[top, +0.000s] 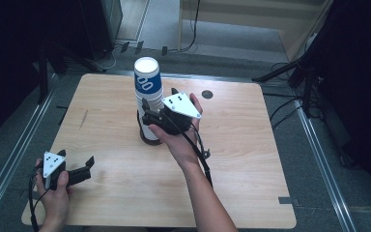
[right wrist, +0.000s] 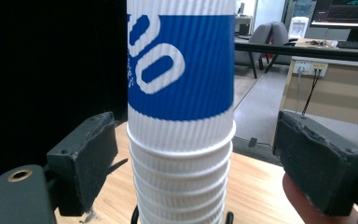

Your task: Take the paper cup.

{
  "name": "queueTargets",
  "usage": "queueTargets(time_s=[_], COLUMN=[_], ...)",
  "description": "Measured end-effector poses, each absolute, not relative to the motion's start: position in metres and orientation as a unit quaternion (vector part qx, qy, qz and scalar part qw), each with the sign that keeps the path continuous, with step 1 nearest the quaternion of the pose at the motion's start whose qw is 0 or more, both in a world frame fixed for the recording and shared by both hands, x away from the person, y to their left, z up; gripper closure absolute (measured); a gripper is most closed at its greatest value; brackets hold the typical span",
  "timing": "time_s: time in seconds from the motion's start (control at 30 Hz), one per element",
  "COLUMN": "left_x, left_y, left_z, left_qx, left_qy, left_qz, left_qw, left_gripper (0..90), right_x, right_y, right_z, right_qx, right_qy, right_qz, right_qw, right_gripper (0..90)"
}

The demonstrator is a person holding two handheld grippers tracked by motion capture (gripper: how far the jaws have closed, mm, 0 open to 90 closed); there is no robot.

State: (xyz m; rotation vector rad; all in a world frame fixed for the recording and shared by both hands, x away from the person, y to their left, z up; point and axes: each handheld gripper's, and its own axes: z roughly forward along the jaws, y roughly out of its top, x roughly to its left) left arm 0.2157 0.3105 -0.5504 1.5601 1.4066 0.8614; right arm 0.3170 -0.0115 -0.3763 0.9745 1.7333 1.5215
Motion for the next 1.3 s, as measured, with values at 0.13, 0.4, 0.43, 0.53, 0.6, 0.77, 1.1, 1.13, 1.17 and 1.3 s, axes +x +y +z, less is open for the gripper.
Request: queueTargets(time_s=[0.13, 0.4, 0.43, 0.53, 0.6, 0.77, 1.1, 1.13, 1.17, 1.3], left_x=[0.216, 0.216, 0.216, 0.216, 0.216, 0.216, 0.216, 0.216, 0.216, 0.216], left_y=[0.310, 0.310, 0.310, 0.310, 0.310, 0.310, 0.310, 0.310, 0.310, 0.310], left_z=[-0.550, -0.550, -0.550, -0.550, -0.550, -0.550, -0.550, -0.550, -0.550, -0.550], left_qx=[0.624, 0.624, 0.624, 0.625, 0.624, 0.625, 0.626, 0.626, 0.626, 0.626], left_qy=[0.560, 0.561, 0.560, 0.561, 0.561, 0.560, 0.560, 0.560, 0.560, 0.560], left_qz=[0.344, 0.343, 0.343, 0.342, 0.342, 0.342, 0.341, 0.341, 0.341, 0.340], left_qw=[0.421, 0.422, 0.422, 0.423, 0.423, 0.423, 0.422, 0.422, 0.422, 0.422], left_gripper=[0.0, 0.0, 0.0, 0.0, 0.0, 0.0, 0.0, 0.0, 0.0, 0.0], right_x=[0.324, 0.339, 0.340, 0.345, 0.347, 0.354, 0.363, 0.363, 0.364, 0.364], right_y=[-0.004, 0.005, 0.006, 0.011, 0.014, 0.020, 0.024, 0.025, 0.025, 0.027], right_z=[-0.373, -0.372, -0.371, -0.371, -0.371, -0.371, -0.376, -0.376, -0.377, -0.378], right_qx=[0.370, 0.380, 0.382, 0.385, 0.386, 0.388, 0.395, 0.393, 0.393, 0.390], right_qy=[0.657, 0.658, 0.656, 0.649, 0.648, 0.649, 0.650, 0.649, 0.648, 0.649], right_qz=[0.580, 0.575, 0.575, 0.577, 0.576, 0.576, 0.581, 0.582, 0.583, 0.579], right_qw=[0.308, 0.304, 0.305, 0.314, 0.314, 0.309, 0.290, 0.293, 0.295, 0.302], right_gripper=[13.6, 13.8, 13.9, 13.2, 13.0, 13.5, 16.6, 16.6, 16.6, 16.8])
